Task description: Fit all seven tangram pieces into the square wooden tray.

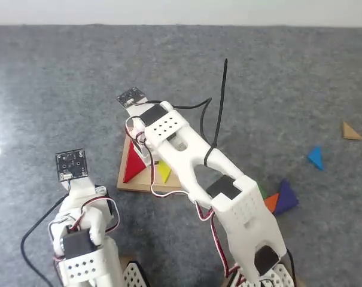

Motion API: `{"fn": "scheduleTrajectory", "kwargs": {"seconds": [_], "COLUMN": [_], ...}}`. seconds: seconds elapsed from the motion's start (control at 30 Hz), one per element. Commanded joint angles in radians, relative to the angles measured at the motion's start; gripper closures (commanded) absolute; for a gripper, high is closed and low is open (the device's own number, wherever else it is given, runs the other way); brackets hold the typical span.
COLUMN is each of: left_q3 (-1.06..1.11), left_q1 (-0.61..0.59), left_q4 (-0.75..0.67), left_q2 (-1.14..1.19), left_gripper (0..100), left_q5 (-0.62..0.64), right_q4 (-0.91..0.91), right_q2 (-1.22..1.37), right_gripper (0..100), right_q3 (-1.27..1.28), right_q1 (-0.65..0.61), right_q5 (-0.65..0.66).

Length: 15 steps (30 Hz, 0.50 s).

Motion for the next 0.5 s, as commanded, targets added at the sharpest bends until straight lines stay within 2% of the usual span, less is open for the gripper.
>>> {"fn": "scheduleTrajectory", "kwargs": {"seconds": [0.0,0.27,0.47], "left_q3": [-0.007,-0.007,-0.007], "left_q1": [-0.002,-0.002,-0.002], "left_q4": [0.008,0.008,0.008], "left_q2": [-0.017,-0.017,-0.017], "left_gripper": [99,99,99], "left_q5": [-0.005,-0.005,-0.005], "right_q4": [-0.012,0.019,0.008], "right_q2": [-0.015,-0.022,-0.012], "right_gripper": [60.8,60.7,60.7], "right_q3": [-0.055,-0.054,-0.054], "right_q1": [-0.005,-0.061,-0.048], "right_q5": [-0.011,0.008,0.012]}}
